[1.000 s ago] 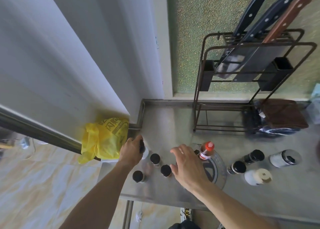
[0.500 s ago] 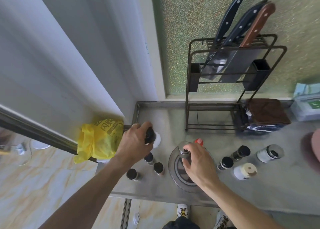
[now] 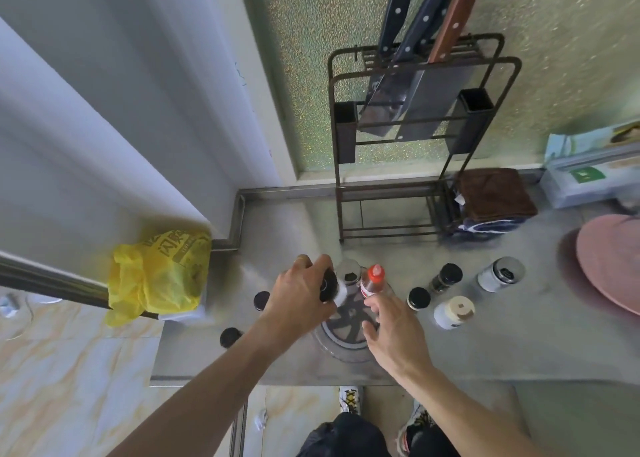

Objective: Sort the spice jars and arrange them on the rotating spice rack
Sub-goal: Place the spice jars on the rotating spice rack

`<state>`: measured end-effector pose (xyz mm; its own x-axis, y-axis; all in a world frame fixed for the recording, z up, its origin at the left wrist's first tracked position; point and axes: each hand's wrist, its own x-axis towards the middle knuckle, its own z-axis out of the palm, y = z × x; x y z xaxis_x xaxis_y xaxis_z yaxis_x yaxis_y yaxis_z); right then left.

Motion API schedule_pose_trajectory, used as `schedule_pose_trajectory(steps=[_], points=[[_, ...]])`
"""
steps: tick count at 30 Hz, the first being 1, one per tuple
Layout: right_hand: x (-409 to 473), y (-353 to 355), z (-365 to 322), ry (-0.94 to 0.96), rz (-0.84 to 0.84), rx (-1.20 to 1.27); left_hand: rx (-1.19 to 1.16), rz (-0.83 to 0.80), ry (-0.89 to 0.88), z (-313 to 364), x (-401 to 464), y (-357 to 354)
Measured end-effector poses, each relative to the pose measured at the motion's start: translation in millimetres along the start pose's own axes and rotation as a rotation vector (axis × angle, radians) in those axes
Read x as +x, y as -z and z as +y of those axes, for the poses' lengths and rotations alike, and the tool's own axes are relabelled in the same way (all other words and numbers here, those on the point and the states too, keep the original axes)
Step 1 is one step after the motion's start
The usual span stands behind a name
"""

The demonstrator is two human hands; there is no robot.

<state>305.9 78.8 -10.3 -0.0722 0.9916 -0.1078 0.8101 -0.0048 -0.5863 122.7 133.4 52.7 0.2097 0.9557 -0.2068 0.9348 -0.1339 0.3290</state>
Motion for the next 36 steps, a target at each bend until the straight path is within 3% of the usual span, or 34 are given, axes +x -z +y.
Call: schedule_pose_trajectory(steps=[7, 18, 32, 36], points=[[4.1, -7.4, 6.9, -0.017, -0.059, -0.012, 0.051, -0.095, 0.001, -4.6, 3.5, -14.0], [5.1, -25.8, 12.5, 0.029, -0.222, -0.125, 0.046, -0.108, -0.051, 0.3, 51.1, -57.6], [-7.3, -15.4, 21.2, 0.047, -0.164, -0.056, 0.023, -0.102, -0.007, 6.5, 58.4, -66.6], [-13.9, 12.9, 17.8, 0.09, -0.076, -0.015, 0.042, 0.012, -0.08, 27.4, 44.7, -42.1]])
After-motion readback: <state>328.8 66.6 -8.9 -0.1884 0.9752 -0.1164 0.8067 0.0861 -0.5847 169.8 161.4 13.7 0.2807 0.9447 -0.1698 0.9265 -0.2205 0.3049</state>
